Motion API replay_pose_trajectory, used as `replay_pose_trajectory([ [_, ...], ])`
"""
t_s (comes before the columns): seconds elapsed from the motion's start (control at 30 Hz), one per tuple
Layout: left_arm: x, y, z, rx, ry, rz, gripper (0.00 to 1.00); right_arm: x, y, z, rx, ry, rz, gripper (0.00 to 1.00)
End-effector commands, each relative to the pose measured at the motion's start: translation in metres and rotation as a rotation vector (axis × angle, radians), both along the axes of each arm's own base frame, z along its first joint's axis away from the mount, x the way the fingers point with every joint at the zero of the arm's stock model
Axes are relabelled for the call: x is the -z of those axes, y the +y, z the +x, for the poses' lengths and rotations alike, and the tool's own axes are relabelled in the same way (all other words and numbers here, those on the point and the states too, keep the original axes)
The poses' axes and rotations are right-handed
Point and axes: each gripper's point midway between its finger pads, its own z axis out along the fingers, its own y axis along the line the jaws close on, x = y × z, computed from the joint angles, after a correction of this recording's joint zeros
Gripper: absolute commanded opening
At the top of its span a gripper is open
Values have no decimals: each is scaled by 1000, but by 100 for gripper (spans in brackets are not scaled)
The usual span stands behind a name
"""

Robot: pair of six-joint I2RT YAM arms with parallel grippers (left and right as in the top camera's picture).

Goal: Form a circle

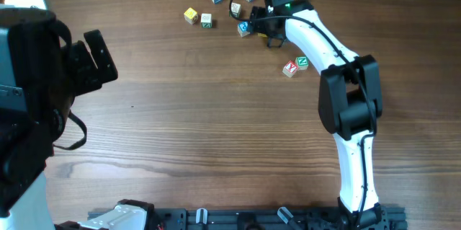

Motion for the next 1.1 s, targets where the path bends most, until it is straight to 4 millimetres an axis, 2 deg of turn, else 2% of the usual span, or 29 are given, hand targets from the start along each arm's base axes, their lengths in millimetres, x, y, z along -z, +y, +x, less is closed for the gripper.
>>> replay_pose_trajectory([
  [0.0, 0, 4, 0, -15, 0, 13, 100, 18, -1, 3, 12, 11, -25, 76],
  [0.07, 0, 4, 0, -15, 0, 13, 100, 16, 0, 6, 13, -6, -21, 74],
  [0.2, -1, 4, 0, -15, 0, 12, 100, 12, 2, 14, 17, -43, -16, 61],
  [0.4, 0, 4, 0, -15, 0, 13, 100, 12, 1, 15, 19, -46, -18, 48],
  [0.53, -1, 4, 0, -15, 0, 12, 100, 12, 1, 15, 16, -47, -19, 43],
  [0.7, 0, 4, 0, -15, 0, 13, 100, 9, 2, 18, 17, -60, -14, 31],
  [0.8, 0, 4, 0, -15, 0, 13, 100, 5, 2, 18, 17, -65, -13, 29],
  [0.87, -1, 4, 0, -15, 0, 12, 100, -8, 2, 20, 11, -88, -10, 25],
  [0.9, -1, 4, 0, -15, 0, 12, 100, -20, 2, 21, 16, -109, -8, 23],
  [1.07, 0, 4, 0, -15, 0, 13, 100, -117, -14, 16, 56, -240, -7, 23],
])
